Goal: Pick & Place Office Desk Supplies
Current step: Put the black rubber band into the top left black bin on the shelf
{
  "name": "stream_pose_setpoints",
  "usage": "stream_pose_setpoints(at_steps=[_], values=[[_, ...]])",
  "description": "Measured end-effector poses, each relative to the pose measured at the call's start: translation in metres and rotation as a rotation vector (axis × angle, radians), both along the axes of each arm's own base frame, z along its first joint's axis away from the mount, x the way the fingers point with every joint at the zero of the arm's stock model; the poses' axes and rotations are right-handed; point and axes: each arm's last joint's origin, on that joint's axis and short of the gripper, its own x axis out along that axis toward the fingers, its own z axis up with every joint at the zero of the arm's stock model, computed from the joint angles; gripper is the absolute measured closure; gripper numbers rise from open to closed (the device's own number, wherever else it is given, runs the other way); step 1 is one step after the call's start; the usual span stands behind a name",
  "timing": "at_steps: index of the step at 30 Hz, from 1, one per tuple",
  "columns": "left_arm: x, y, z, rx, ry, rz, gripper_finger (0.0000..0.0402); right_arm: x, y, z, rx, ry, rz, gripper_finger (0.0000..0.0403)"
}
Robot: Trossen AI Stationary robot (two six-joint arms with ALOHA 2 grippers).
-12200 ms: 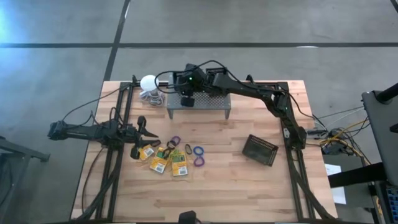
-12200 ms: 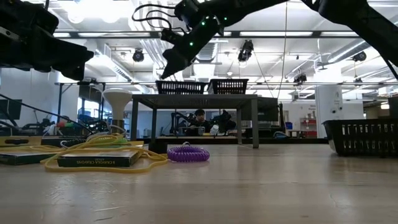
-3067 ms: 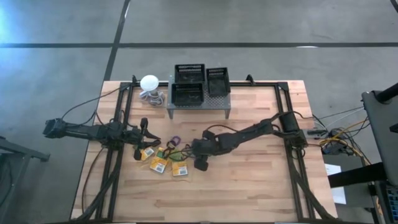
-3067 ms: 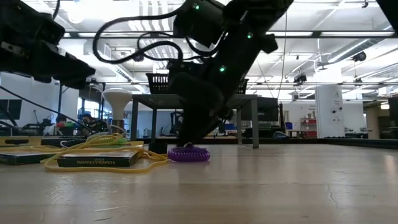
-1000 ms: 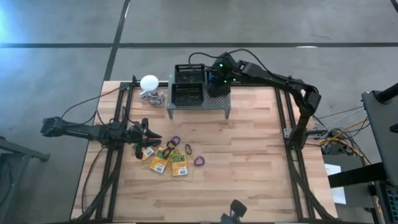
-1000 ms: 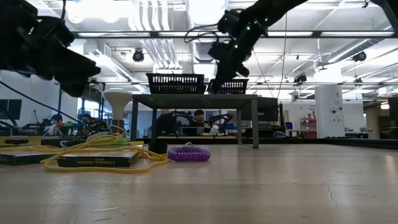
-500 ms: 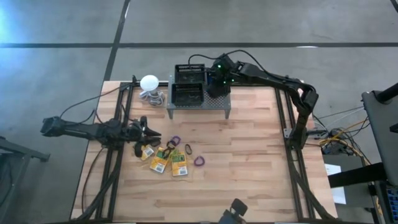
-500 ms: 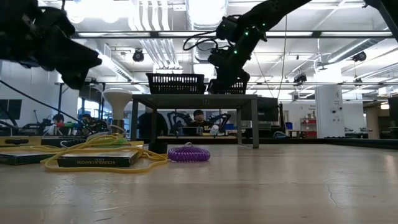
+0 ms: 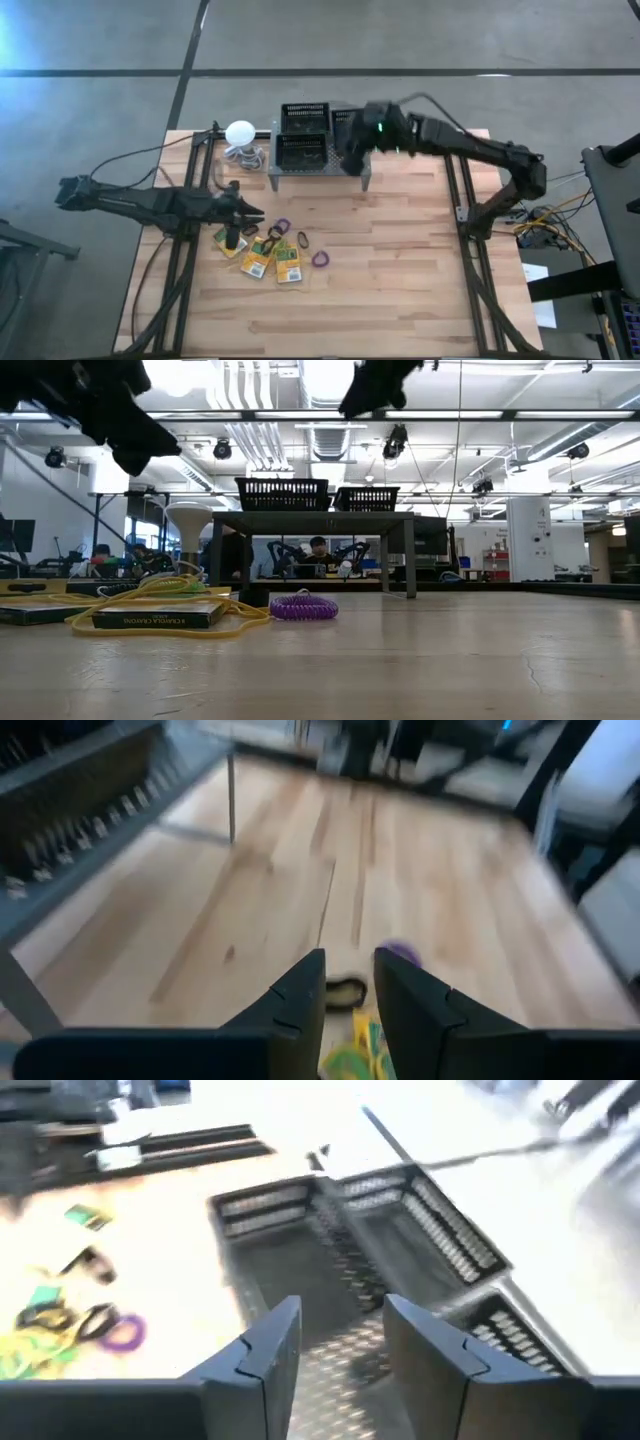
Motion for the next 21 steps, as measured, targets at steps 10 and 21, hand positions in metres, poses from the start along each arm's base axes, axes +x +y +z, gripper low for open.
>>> stream_pose_setpoints(at_steps=[10,21], values=[[0.058,-0.036,0.005,0.106,0.479,-0.146,0.0308,-0.016,0.140,-0.054,-0.013,0.055,0.111,0.0299],[0.102,-0.059,-0.014,0.219,0.673,-0.247,0.0307,-0.035,0.217,-0.144,0.065,-0.200,0.209,0.0324]])
